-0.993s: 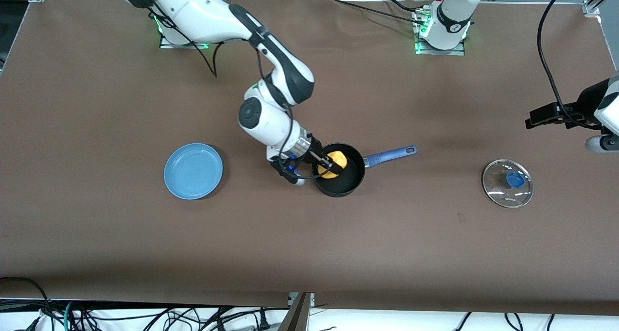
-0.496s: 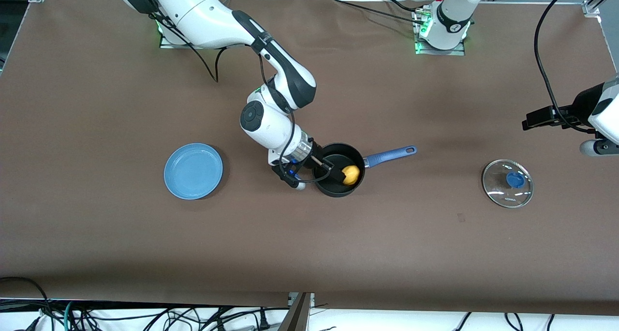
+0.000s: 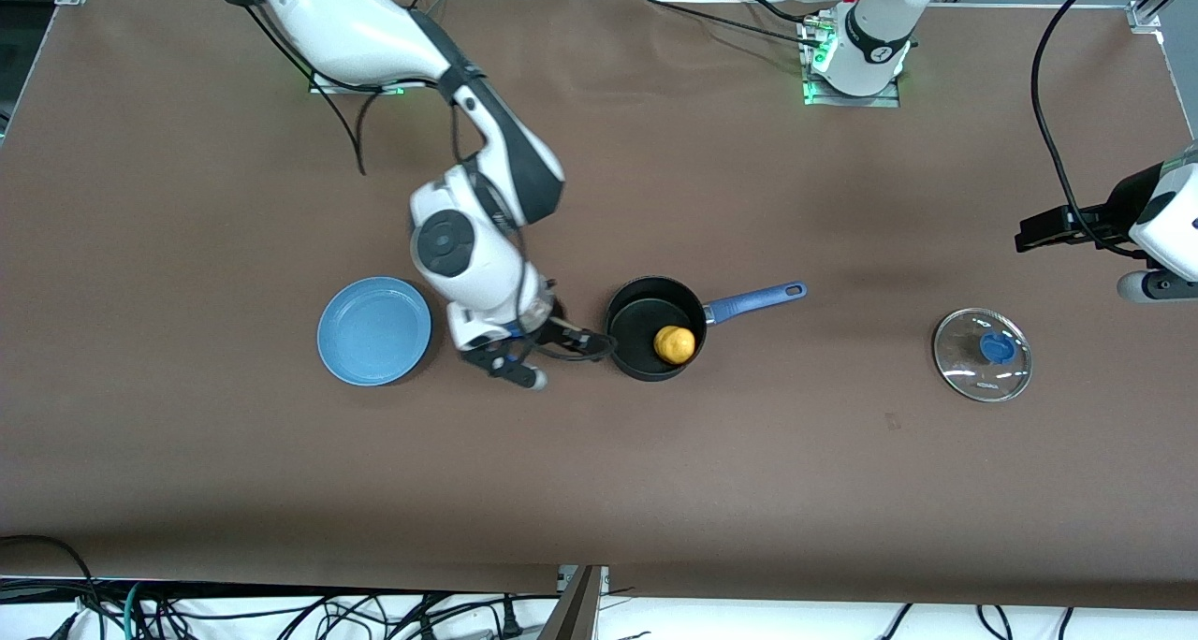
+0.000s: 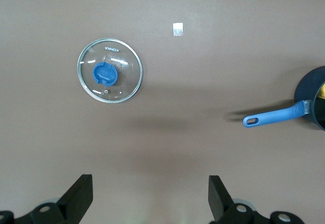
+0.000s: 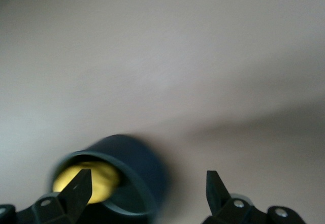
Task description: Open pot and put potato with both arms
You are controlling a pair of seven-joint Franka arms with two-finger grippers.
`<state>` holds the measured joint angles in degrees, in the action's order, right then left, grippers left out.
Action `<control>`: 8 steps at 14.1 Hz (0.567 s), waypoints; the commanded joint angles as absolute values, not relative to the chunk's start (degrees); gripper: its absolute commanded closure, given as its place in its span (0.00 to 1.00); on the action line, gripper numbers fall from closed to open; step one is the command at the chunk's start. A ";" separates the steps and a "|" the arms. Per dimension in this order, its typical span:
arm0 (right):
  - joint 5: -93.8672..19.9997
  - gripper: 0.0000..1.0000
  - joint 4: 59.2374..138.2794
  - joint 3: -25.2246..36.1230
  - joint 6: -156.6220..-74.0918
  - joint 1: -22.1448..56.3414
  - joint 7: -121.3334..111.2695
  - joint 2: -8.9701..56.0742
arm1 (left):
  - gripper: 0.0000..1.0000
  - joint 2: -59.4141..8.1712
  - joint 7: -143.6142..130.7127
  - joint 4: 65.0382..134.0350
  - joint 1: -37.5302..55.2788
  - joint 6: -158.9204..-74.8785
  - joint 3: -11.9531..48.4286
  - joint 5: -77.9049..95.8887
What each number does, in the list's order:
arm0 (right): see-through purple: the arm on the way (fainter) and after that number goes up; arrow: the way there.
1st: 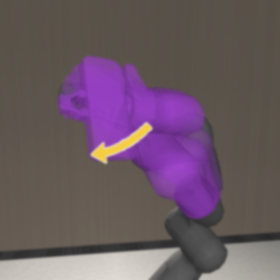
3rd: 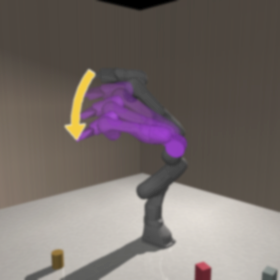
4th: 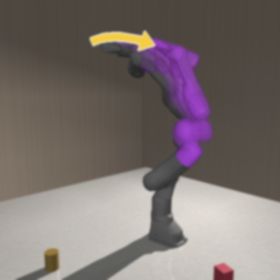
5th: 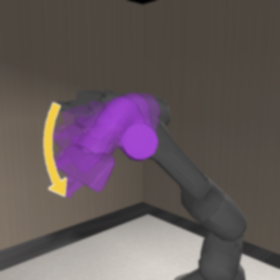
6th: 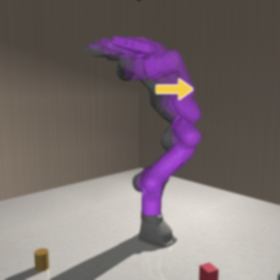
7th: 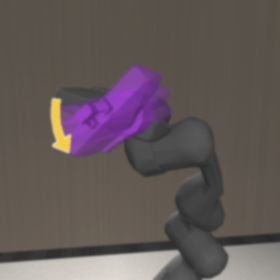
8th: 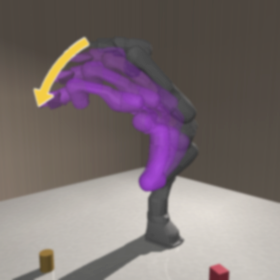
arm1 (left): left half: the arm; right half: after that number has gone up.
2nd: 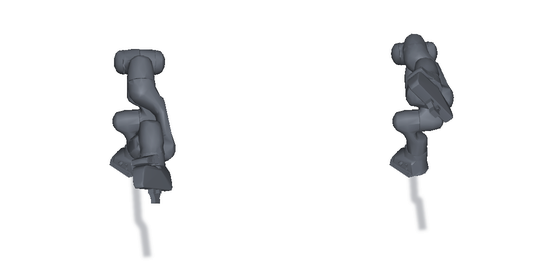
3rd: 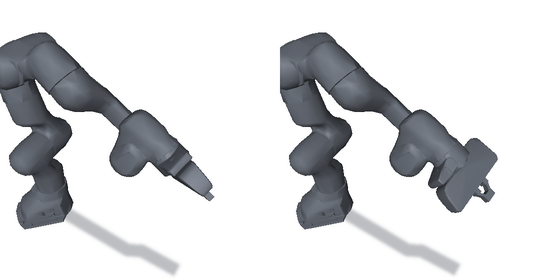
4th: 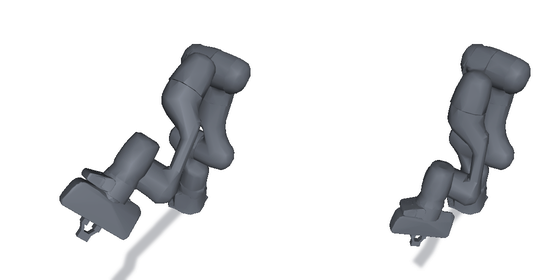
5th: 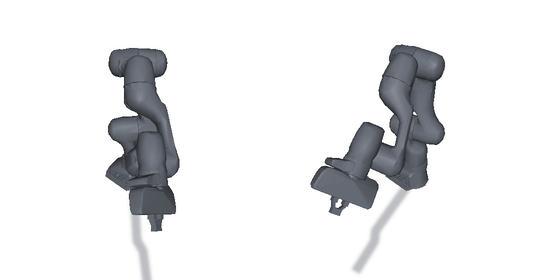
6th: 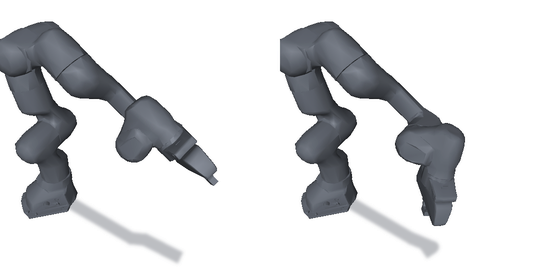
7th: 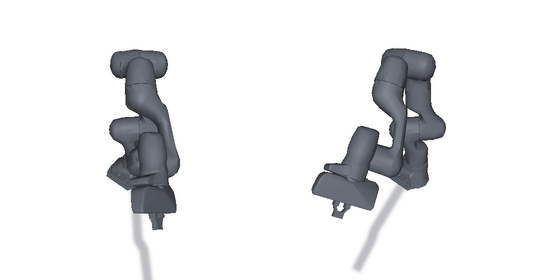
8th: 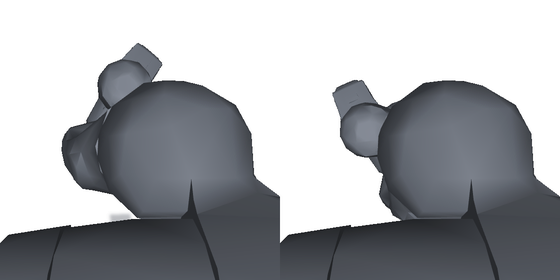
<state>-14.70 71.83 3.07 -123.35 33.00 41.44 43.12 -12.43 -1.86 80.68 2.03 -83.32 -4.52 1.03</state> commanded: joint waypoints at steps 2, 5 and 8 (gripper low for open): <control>-14.24 0.00 77.24 10.71 -111.03 32.61 25.94 34.65 | 0.00 -12.74 -2.29 79.54 2.37 -82.44 -4.48 -0.09; -13.97 0.00 86.02 14.05 -107.94 32.61 21.74 24.12 | 0.00 -12.74 -2.29 79.54 2.37 -82.44 -4.48 -0.09; -13.54 0.00 88.42 19.32 -99.61 32.70 11.98 16.37 | 0.00 -12.74 -2.29 79.54 2.46 -82.44 -4.48 -0.09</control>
<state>-14.52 82.59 16.40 -103.06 31.82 17.53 24.14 -12.43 -1.86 80.63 2.05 -83.31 -4.49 1.02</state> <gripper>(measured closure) 0.000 0.000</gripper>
